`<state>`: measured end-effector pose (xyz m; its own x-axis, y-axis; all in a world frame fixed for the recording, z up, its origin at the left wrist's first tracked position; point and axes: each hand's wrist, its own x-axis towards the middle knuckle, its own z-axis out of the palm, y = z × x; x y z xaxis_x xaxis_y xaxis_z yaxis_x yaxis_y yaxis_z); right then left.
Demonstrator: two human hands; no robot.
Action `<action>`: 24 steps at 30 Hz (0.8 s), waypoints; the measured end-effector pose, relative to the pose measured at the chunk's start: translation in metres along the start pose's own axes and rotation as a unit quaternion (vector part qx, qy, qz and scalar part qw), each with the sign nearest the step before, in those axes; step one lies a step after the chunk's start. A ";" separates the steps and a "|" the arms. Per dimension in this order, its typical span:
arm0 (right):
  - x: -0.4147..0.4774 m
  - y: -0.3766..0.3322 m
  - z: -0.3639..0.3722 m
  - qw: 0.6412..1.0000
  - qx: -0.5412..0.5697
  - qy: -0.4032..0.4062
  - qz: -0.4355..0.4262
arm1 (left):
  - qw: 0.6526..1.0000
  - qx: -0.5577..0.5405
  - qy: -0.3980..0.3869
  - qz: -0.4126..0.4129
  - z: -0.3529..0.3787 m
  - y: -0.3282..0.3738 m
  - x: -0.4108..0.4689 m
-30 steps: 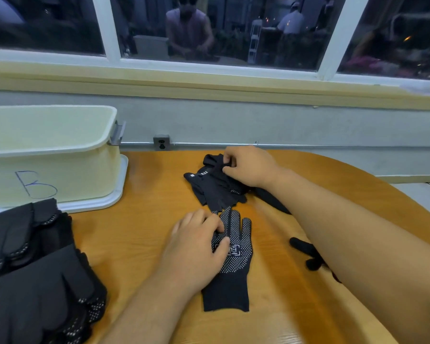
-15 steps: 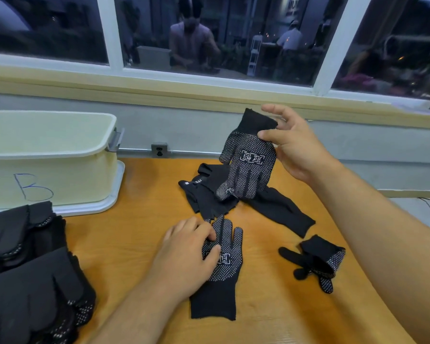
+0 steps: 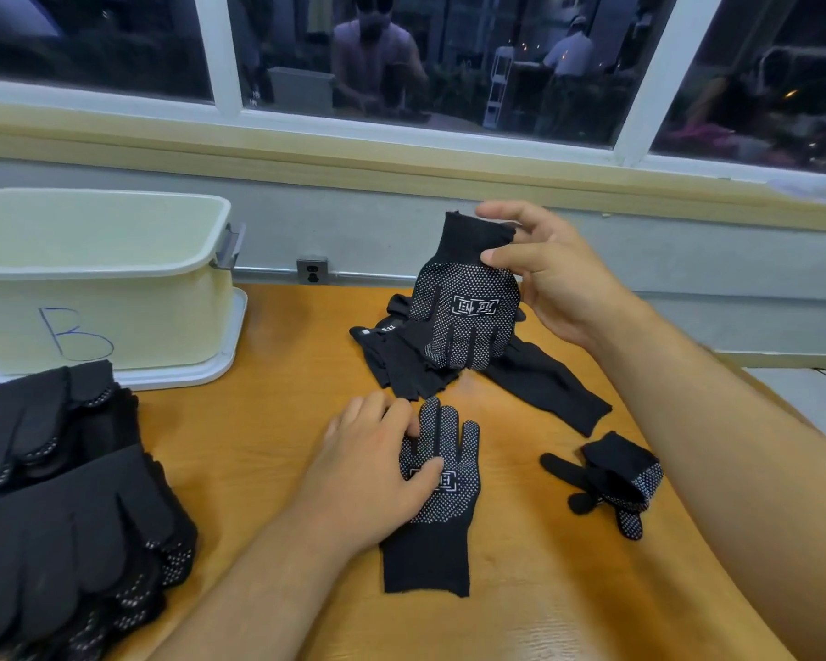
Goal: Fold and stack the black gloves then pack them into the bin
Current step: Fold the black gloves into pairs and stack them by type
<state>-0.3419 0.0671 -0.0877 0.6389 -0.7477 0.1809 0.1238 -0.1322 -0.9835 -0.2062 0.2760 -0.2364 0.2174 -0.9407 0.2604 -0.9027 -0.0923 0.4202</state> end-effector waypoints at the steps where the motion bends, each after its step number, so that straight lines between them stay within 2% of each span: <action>1: -0.003 0.003 0.003 1.000 0.002 -0.001 0.004 | 1.000 -0.002 -0.002 0.006 -0.001 0.002 -0.001; 6: -0.019 0.016 0.012 0.999 0.041 0.001 0.010 | 0.995 0.048 -0.082 0.043 0.004 0.016 -0.018; 9: -0.030 0.022 0.016 0.998 0.055 0.009 0.003 | 0.993 0.068 -0.089 0.038 0.008 0.025 -0.030; 15: -0.054 0.032 0.028 0.998 0.058 0.013 0.009 | 0.999 0.006 -0.034 0.002 0.004 0.037 -0.056; 24: -0.063 0.036 0.042 0.999 0.037 0.026 -0.001 | 0.997 -0.051 0.046 -0.044 -0.014 0.006 -0.113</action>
<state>-0.3460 0.1362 -0.1343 0.5991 -0.7799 0.1812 0.1831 -0.0869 -0.9793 -0.2308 0.3864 -0.2516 0.3316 -0.8960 0.2953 -0.8374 -0.1353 0.5296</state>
